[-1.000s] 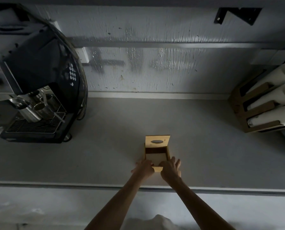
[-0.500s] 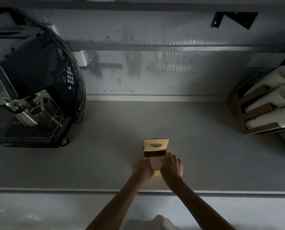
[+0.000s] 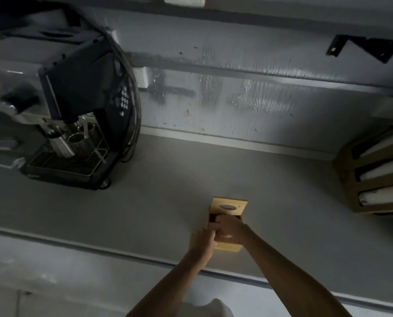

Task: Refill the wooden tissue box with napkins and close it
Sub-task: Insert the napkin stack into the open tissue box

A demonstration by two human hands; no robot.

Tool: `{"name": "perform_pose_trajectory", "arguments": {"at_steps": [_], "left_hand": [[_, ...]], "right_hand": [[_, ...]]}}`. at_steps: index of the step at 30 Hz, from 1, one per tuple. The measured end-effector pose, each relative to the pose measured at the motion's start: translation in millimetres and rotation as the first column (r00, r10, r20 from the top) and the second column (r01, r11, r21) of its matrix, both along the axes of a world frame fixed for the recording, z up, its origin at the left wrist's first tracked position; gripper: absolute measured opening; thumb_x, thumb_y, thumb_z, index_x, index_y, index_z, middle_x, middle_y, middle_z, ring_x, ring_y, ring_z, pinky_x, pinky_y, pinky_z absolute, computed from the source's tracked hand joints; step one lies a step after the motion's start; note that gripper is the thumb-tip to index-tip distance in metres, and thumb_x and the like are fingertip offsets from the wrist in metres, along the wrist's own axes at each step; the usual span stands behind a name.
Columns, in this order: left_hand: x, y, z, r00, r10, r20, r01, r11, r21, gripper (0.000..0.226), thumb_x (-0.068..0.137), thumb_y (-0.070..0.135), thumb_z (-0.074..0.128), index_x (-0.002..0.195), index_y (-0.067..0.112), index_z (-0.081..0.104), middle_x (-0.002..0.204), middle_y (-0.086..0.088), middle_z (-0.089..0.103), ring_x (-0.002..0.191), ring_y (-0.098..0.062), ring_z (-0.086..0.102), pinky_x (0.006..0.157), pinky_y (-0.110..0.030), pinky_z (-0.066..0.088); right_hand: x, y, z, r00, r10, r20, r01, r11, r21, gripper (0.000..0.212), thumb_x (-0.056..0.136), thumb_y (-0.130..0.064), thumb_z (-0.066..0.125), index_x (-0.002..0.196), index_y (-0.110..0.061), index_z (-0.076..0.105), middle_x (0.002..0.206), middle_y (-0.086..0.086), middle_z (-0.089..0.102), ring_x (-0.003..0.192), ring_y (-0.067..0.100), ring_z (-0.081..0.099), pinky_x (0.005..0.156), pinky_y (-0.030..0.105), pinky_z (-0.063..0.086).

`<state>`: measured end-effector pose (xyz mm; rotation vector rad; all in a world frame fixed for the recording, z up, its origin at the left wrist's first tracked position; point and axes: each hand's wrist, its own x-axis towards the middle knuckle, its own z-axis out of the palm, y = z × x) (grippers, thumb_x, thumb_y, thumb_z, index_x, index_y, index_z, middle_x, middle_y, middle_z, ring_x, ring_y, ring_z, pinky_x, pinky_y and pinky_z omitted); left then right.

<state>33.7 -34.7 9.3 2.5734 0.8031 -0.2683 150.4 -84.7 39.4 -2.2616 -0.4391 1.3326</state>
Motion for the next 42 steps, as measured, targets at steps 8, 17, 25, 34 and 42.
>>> {"name": "perform_pose_trajectory", "arguments": {"at_steps": [8, 17, 25, 34, 42], "left_hand": [[-3, 1, -2, 0.995, 0.1, 0.019, -0.098, 0.992, -0.085, 0.033, 0.091, 0.029, 0.056, 0.118, 0.009, 0.058, 0.121, -0.015, 0.061, 0.113, -0.033, 0.056, 0.093, -0.039, 0.041], [3, 5, -6, 0.996, 0.086, 0.002, -0.085, 0.994, -0.066, 0.032, 0.09, 0.031, 0.058, 0.116, 0.012, 0.06, 0.118, -0.012, 0.064, 0.111, -0.031, 0.058, 0.092, -0.038, 0.043], [-8, 8, -7, 0.995, 0.068, 0.071, -0.059, 0.99, -0.125, 0.046, 0.093, 0.04, 0.052, 0.135, 0.022, 0.045, 0.125, -0.01, 0.061, 0.115, -0.029, 0.057, 0.095, -0.038, 0.043], [13, 23, -3, 0.999, 0.03, -0.043, -0.035, 0.992, -0.124, 0.042, 0.098, 0.03, 0.038, 0.14, 0.026, 0.038, 0.126, -0.013, 0.059, 0.114, -0.033, 0.057, 0.093, -0.042, 0.044], [50, 27, -2, 0.97, 0.035, -0.242, -0.068, 0.989, -0.13, 0.033, 0.089, 0.02, 0.05, 0.121, 0.011, 0.055, 0.117, -0.012, 0.064, 0.102, -0.03, 0.064, 0.086, -0.038, 0.054]], "right_hand": [[11, 12, -15, 0.708, 0.661, 0.249, -0.556, 0.739, -0.38, 0.038, 0.095, -0.031, 0.043, 0.121, -0.006, 0.057, 0.119, 0.01, 0.064, 0.105, 0.025, 0.061, 0.087, 0.028, 0.047], [10, 17, -10, 0.686, 0.691, 0.228, -0.589, 0.712, -0.383, 0.046, 0.1, -0.037, 0.032, 0.117, -0.004, 0.061, 0.116, 0.015, 0.065, 0.099, 0.027, 0.057, 0.094, 0.032, 0.042], [0, -22, -25, 0.759, 0.328, 0.562, -0.348, 0.934, -0.074, 0.043, 0.093, -0.027, 0.051, 0.134, -0.017, 0.047, 0.134, 0.007, 0.056, 0.118, 0.027, 0.057, 0.092, 0.026, 0.049], [-2, -73, -47, 0.736, -0.058, 0.675, -0.045, 0.99, 0.133, 0.027, 0.095, -0.039, 0.045, 0.108, -0.03, 0.067, 0.131, 0.01, 0.051, 0.117, 0.034, 0.053, 0.085, 0.047, 0.055], [2, -36, -37, 0.846, 0.112, 0.522, -0.029, 0.986, -0.165, 0.026, 0.091, -0.026, 0.054, 0.116, -0.023, 0.059, 0.127, 0.006, 0.043, 0.105, 0.027, 0.057, 0.086, 0.037, 0.051]]}}
